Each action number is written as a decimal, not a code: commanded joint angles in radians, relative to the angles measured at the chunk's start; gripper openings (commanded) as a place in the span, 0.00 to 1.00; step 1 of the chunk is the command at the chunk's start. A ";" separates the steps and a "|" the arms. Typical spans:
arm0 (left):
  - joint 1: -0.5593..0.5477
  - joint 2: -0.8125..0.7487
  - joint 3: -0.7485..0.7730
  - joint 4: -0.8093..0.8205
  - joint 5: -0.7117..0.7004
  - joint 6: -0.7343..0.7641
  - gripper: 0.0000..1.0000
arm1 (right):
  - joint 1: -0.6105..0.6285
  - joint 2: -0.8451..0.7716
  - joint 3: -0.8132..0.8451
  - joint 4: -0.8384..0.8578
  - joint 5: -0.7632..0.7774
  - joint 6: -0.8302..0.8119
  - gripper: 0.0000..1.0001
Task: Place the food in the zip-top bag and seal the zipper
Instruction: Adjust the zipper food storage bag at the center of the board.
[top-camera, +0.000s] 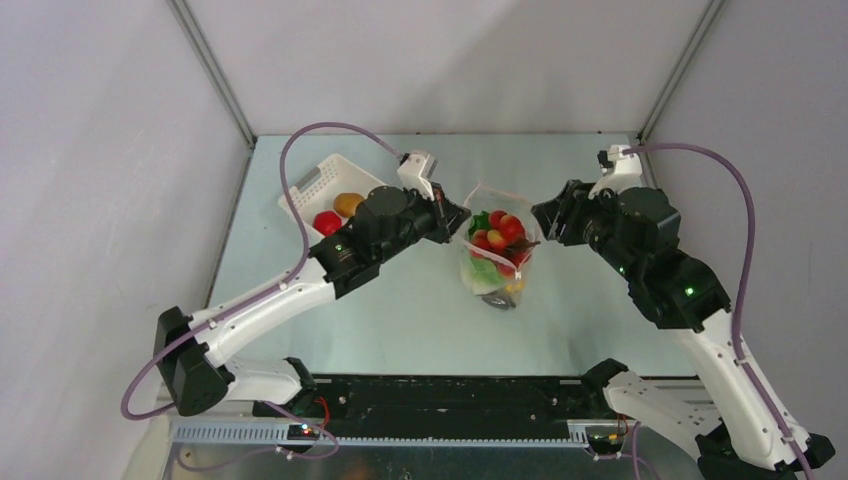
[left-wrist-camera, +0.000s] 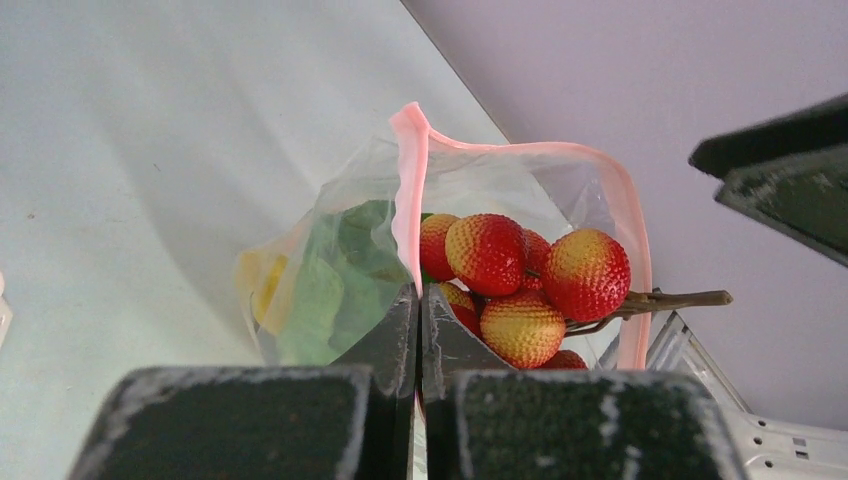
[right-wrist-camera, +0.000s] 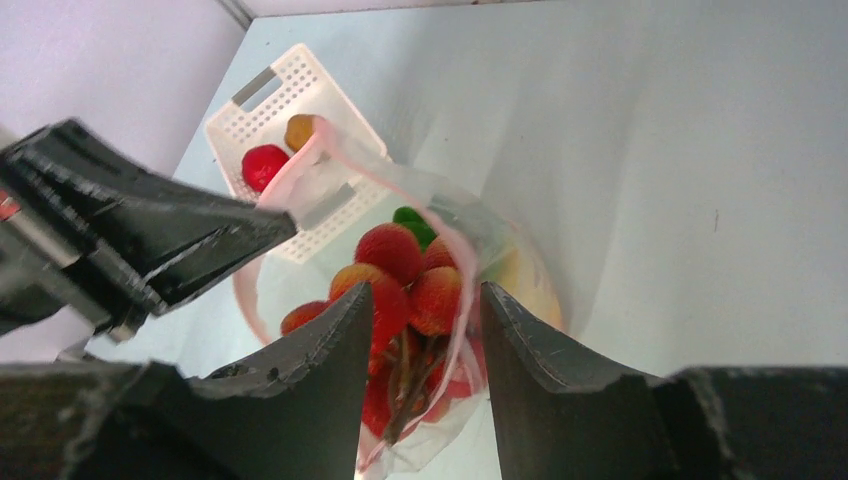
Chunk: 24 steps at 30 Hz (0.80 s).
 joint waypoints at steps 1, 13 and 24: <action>-0.005 0.017 0.085 0.080 -0.004 -0.007 0.00 | 0.048 -0.026 0.041 -0.011 0.004 -0.063 0.47; -0.014 0.064 0.137 0.048 0.022 0.013 0.00 | 0.237 0.194 0.095 -0.174 0.253 -0.018 0.42; -0.018 0.067 0.136 0.044 0.009 0.023 0.00 | 0.228 0.390 0.103 -0.370 0.289 0.195 0.37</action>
